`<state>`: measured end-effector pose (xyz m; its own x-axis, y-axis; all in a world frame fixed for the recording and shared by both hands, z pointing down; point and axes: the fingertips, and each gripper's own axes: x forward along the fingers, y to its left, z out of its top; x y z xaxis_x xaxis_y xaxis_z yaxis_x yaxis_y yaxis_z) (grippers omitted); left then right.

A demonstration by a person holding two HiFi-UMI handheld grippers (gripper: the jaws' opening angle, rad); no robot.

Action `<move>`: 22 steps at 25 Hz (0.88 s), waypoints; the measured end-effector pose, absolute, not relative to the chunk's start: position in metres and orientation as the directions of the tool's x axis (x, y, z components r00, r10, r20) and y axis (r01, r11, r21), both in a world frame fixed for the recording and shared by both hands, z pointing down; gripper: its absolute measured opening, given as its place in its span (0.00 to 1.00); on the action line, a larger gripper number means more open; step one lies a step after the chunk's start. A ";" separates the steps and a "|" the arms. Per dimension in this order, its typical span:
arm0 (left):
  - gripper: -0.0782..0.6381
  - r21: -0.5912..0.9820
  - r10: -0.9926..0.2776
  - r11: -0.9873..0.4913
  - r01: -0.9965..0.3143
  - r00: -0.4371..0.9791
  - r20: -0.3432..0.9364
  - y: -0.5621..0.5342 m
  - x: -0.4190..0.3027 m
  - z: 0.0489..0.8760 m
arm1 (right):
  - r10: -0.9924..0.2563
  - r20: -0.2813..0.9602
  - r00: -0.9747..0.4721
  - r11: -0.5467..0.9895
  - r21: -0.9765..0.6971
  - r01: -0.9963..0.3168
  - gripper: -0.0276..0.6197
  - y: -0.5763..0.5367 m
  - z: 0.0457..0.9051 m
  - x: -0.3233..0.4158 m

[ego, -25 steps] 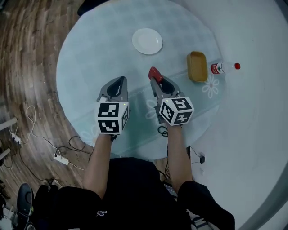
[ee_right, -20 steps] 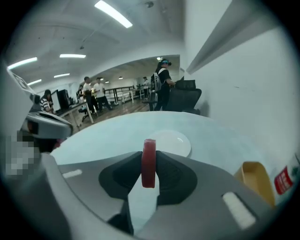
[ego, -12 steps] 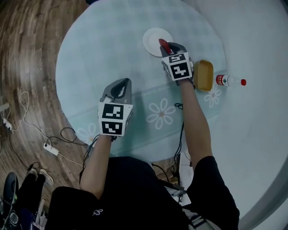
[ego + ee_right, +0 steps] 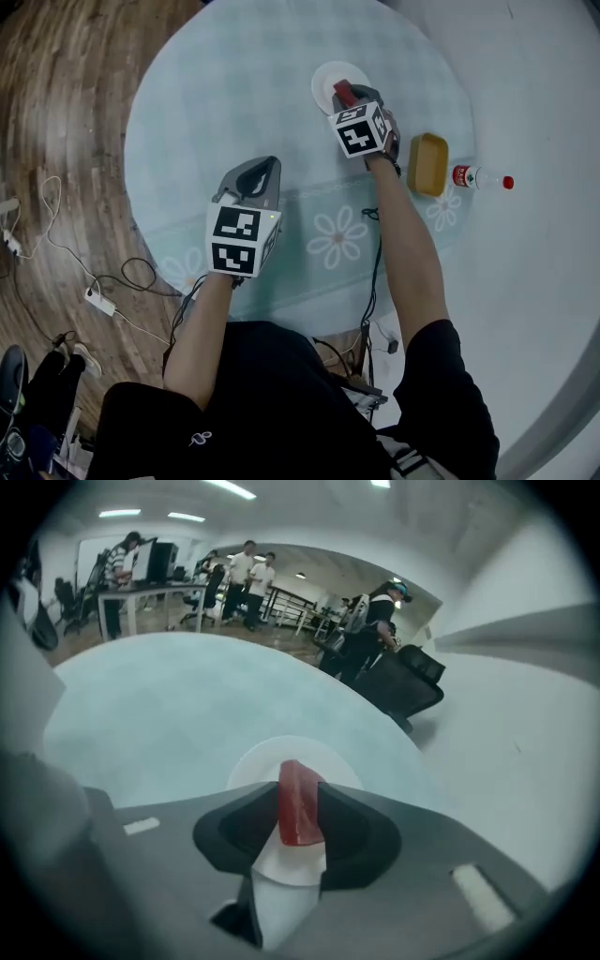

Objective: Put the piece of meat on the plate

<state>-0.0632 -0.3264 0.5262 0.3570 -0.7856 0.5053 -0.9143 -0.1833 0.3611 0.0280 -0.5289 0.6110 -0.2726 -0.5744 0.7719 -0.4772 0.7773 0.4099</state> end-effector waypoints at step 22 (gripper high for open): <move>0.10 0.267 -0.910 -0.305 -0.914 0.363 0.202 -0.295 -0.007 0.378 | -0.879 0.332 -0.343 0.283 -0.218 -0.934 0.05 -0.321 0.421 0.132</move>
